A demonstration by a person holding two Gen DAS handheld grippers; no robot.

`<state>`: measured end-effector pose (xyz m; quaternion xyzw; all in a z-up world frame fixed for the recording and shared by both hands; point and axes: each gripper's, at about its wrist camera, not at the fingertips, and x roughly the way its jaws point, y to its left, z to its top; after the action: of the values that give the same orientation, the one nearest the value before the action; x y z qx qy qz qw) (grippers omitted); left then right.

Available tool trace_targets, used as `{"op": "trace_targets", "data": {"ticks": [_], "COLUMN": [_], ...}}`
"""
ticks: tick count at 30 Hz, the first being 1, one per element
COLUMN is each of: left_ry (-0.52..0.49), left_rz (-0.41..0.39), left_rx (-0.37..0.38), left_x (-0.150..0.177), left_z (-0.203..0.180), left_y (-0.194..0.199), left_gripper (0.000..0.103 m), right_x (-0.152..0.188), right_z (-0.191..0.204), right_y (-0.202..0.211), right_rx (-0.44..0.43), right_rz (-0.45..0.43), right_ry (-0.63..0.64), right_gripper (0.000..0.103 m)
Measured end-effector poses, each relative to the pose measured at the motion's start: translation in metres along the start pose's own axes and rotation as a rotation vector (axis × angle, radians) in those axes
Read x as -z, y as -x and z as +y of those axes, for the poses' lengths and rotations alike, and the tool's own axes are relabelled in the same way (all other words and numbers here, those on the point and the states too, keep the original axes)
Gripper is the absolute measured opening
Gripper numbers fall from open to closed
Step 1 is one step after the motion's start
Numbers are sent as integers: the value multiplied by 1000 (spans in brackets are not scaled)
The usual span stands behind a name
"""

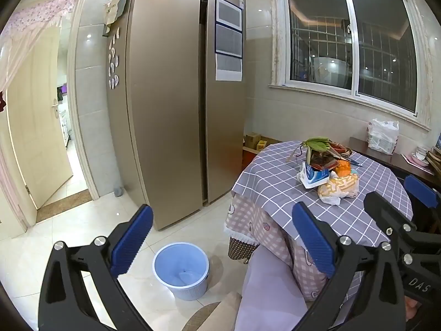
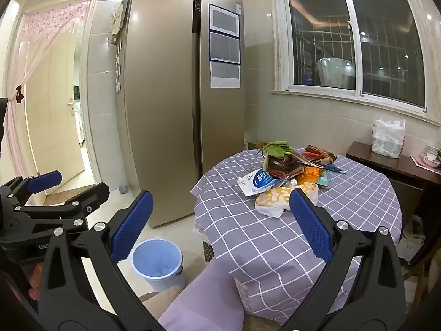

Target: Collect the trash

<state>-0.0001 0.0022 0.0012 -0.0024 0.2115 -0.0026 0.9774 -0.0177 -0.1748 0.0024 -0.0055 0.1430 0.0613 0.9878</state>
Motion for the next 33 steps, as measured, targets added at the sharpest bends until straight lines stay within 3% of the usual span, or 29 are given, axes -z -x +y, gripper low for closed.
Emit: {"op": "trace_targets", "data": {"ticks": [33], "left_ry": [11], "left_rz": [2], "left_rx": [2], "left_x": [5], "left_z": [0], "left_y": [-4], "left_gripper": [99], "right_x": [-1], "right_z": [1], "right_y": [-1], "right_rx": [24], "right_rz": [21], "right_ry": [21], "right_gripper": [97]}}
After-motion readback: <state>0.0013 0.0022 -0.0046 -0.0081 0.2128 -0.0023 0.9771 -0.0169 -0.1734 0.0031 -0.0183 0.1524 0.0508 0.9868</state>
